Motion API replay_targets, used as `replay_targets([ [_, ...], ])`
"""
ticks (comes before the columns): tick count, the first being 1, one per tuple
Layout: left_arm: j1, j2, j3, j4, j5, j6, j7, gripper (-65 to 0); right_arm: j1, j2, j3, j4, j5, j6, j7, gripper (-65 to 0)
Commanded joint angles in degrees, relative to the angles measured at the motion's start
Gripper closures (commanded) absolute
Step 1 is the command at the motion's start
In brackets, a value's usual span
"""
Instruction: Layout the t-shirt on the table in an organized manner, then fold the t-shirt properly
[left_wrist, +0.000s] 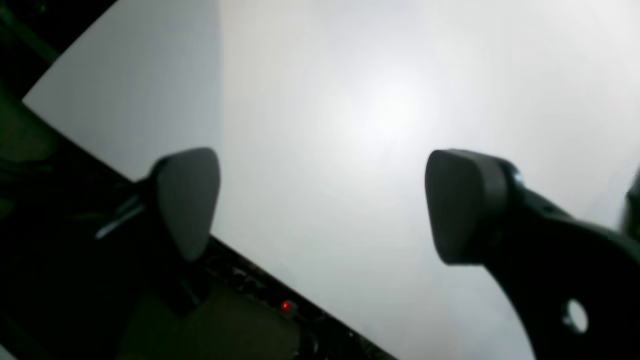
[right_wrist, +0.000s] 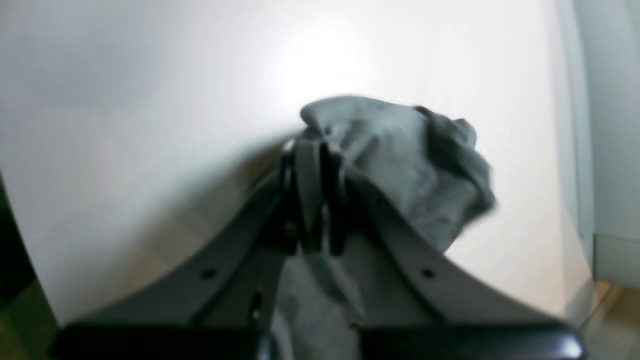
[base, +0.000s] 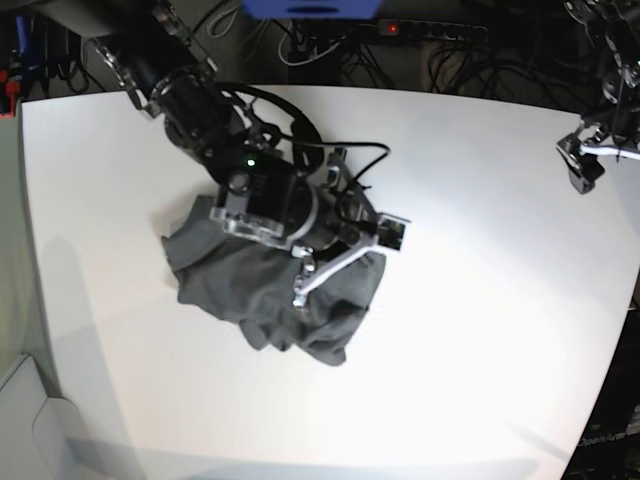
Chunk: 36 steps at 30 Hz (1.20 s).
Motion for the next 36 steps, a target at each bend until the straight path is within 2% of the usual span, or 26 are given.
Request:
replay_targets([
  [1,0.1,-0.9,-0.3,0.9,-0.5,0.0,-0.9,-64.1,1.5,-0.1,0.5,1.1,-0.6,-0.3,0.6,-0.1],
  [4,0.2,-0.9,-0.3,0.9,-0.5,0.0,-0.9,-64.1,1.5,1.8,0.3,1.1,-0.6,-0.3,-0.4,-0.1],
  [8,0.2,-0.9,-0.3,0.9,-0.5,0.0,-0.9,-64.1,1.3,2.0,-0.4,1.1,-0.5,-0.3,-4.0,-3.3],
  [17,0.1,-1.0,-0.3,0.9,-0.5,0.0,-0.9,-64.1,0.3,2.9,-11.3,1.0,-0.5,-0.3,-5.9,-11.0],
  [20,0.1,-1.1,-0.3,0.9,-0.5,0.0,-0.9,-64.1,0.3,3.0,-11.3,1.0,-0.6,-0.3,-5.9,-15.2],
  [28,0.5,-1.0,-0.3,0.9,-0.5,0.0,-0.9,-64.1,2.0,5.0,-11.3,1.2,-0.6,-0.3,-5.7,-35.4],
  [31,0.5,-0.9,-0.5,0.9,-0.5,0.0,-0.9,-64.1,4.2,6.4,-10.6,1.2,-0.6,-0.3,-5.6,-36.9],
  [36,0.5,-0.7,-0.5,0.9,-0.4,0.0,-0.9,-64.1,8.0,7.1,-5.8,0.9,-0.6,-0.3,-1.5,-37.3],
])
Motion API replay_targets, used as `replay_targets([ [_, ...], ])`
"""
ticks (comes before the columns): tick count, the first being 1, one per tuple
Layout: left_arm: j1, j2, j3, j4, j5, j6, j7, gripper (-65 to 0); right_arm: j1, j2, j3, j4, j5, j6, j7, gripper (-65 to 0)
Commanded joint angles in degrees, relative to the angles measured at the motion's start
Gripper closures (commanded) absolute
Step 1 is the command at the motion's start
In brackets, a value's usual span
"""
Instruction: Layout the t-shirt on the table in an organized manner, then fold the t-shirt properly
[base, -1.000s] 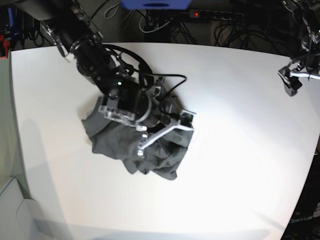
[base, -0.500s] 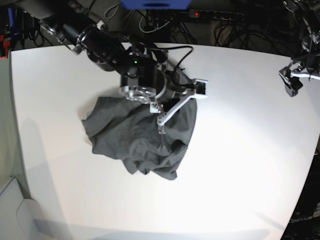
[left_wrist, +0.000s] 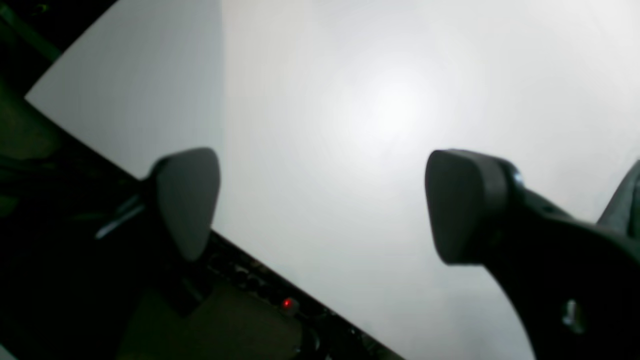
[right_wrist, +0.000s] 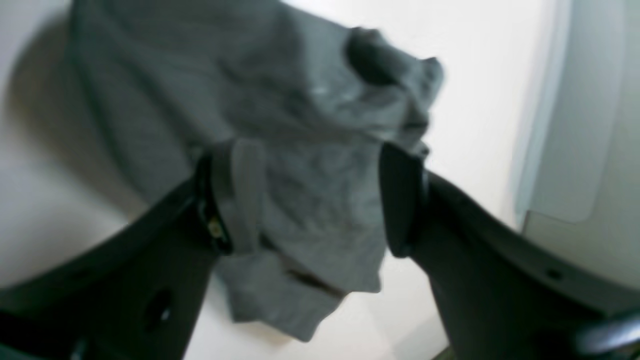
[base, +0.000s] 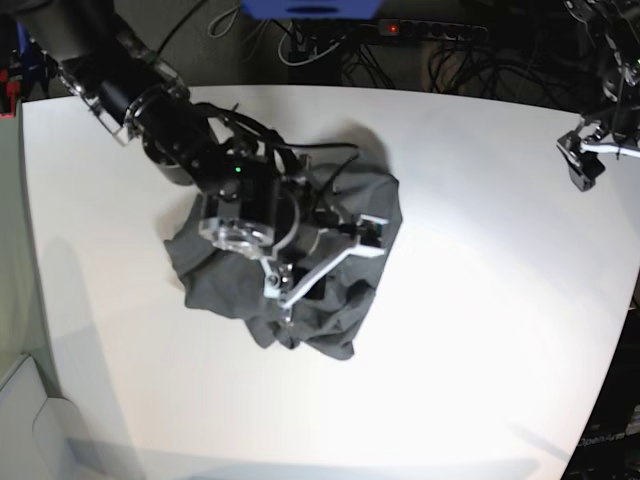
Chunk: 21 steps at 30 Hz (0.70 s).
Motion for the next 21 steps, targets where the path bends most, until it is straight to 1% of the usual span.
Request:
replay_targets([
  [1,0.2,-0.7,-0.4,0.9,-0.5,0.0,-0.9,-64.1,2.1,-0.5,1.4,0.8,-0.3,-0.3,1.2,-37.3],
  [3,0.2,-0.7,-0.2,0.9,-0.5,0.0,-0.9,-64.1,4.0,-0.8,3.2,0.7,-0.3,-0.3,2.3,-37.3],
  [6,0.3,-0.6,-0.2,0.9,-0.5,0.0,-0.9,-64.1,7.2,-1.3,3.4,-2.0,-0.3,-0.3,3.7,-37.3],
  [10,0.3,0.2,-0.4,0.9,-0.5,0.0,-0.9,-64.1,12.3,-4.0,3.5,-13.0,-0.3,-0.3,4.5,-37.3],
  [12,0.2,0.5,-0.5,0.9,-0.5,0.0,-0.9,-64.1,14.2,-5.4,3.4,-18.5,-0.3,-0.3,6.6,-37.3],
  [15,0.0,0.6,-0.2,0.9,-0.5,0.0,-0.9,-64.1,16.0,-7.0,3.4,-25.5,-0.3,-0.3,10.8,-37.3],
  [18,-0.2,0.6,-0.2,0.9,-0.5,0.0,-0.9,-64.1,17.0,-8.4,3.4,-31.8,-0.3,-0.3,12.5,-37.3],
  [21,-0.2,0.6,-0.5,0.9,-0.5,0.0,-0.9,-64.1,17.3,-9.2,3.4,-35.1,-0.3,-0.3,14.0,-37.3],
])
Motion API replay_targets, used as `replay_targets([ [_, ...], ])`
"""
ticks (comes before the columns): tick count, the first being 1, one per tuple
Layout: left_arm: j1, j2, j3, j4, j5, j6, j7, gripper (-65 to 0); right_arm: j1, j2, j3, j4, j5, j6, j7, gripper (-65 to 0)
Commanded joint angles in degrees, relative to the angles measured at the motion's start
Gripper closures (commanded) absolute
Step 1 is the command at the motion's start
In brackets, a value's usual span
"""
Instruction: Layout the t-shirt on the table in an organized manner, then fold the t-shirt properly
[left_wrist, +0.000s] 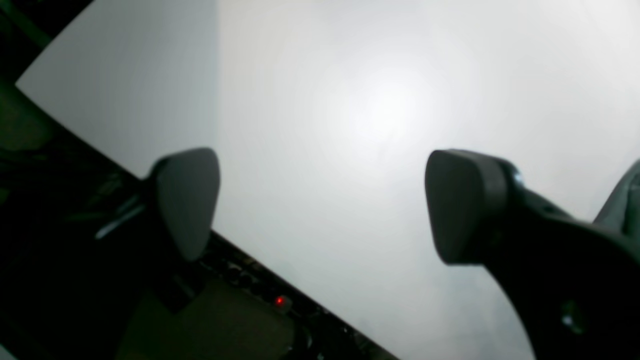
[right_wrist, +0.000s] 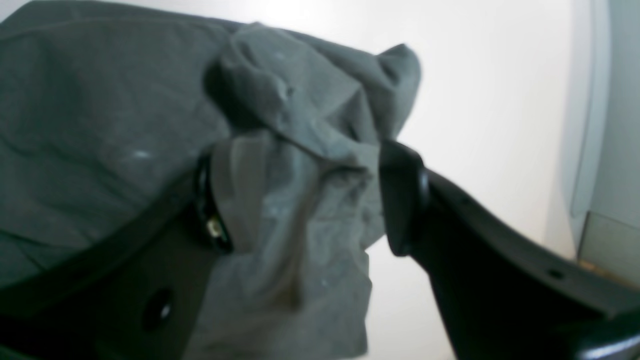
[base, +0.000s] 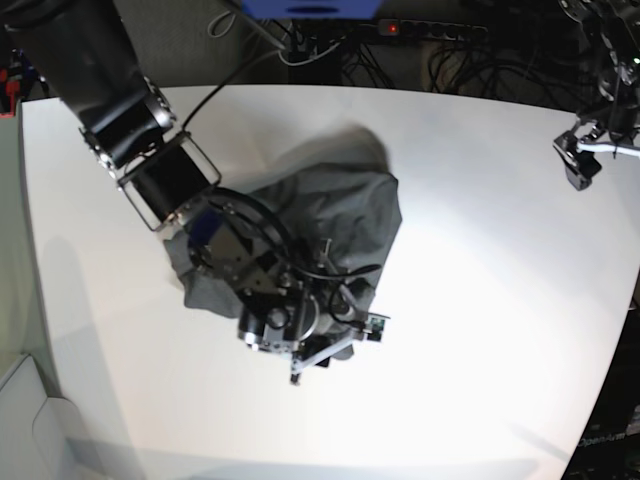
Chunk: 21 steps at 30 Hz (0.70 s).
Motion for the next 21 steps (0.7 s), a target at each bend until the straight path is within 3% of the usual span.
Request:
replay_targets([
  [1,0.1,-0.8,-0.5,0.9,-0.5,0.0,-0.9,-64.1,2.1,-0.6,0.4,-0.1,0.1,-0.2,1.6,-37.3],
  [11,0.0,-0.8,-0.5,0.9,-0.5,0.0,-0.9,-64.1,2.1,-1.8,0.5,-5.5,0.1,-0.2,7.3,-37.1],
  [18,-0.6,-0.8,-0.5,0.9,-0.5,0.0,-0.9,-64.1,1.6,-1.8,0.3,-5.5,0.1,-0.2,7.7,-36.7],
  [21,-0.8,-0.8,-0.5,0.9,-0.5,0.0,-0.9,-64.1,1.3,-1.8,0.2,-5.8,0.1,-0.2,7.8,-31.9],
])
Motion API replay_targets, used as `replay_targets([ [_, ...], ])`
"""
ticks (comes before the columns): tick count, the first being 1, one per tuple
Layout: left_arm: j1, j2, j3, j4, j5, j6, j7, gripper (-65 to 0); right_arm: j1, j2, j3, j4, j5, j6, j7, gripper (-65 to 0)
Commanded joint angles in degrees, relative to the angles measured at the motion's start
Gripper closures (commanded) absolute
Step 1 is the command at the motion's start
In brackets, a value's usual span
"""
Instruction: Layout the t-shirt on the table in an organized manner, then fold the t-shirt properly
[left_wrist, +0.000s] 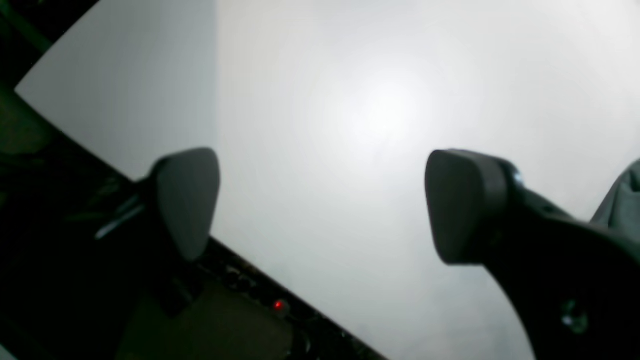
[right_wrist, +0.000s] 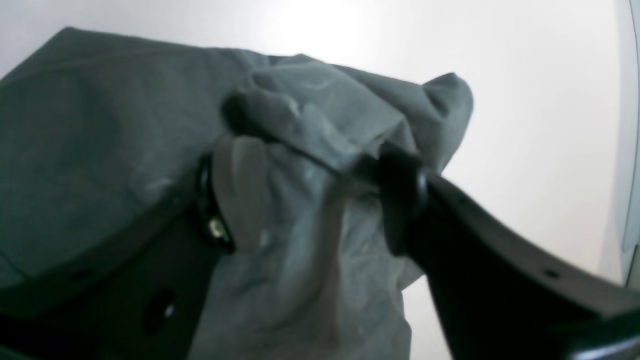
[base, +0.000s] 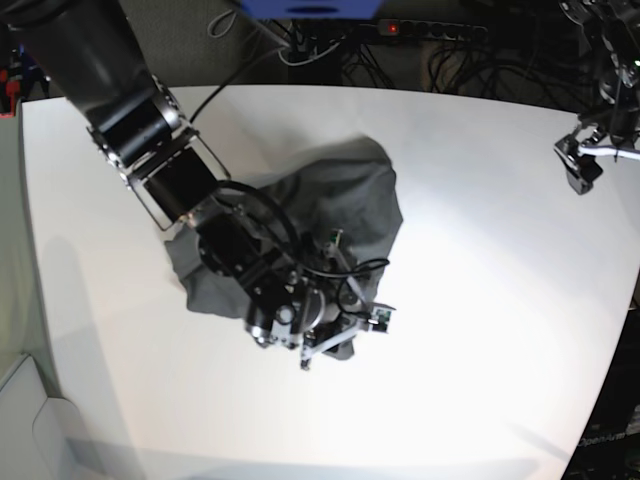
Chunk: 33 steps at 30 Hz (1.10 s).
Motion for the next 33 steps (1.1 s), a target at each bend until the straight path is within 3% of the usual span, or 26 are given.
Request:
replay_targets([
  [1,0.1,-0.7,-0.5,0.9,-0.5,0.0,-0.9,-64.1,1.3,-0.5,0.1,-0.1,0.2,-0.2,0.9,-29.0],
  [7,0.5,-0.7,-0.5,0.9,-0.5,0.0,-0.9,-64.1,2.4,-2.5,0.2,-9.6,0.2,-0.2,5.7,-13.1],
  [11,0.7,-0.7,-0.5,0.9,-0.5,0.0,-0.9,-64.1,3.9,-3.4,0.5,-10.7,0.2,-0.2,5.4,-0.1],
  [16,1.3,-0.7,-0.5,0.9,-0.5,0.0,-0.9,-64.1,5.2,-3.1,3.3,-1.4,0.2,-0.2,-0.6,0.0],
  [23,1.2,-0.7,-0.5,0.9,-0.5,0.0,-0.9,-64.1,4.9,1.7,5.2,24.1,0.2,-0.2,-10.7,0.0],
  [33,1.2,-0.9,-0.5,1.0,-0.5,0.0,-0.9,-64.1,11.7,2.3,21.9,44.5,0.3,-0.2,-22.0,0.0],
])
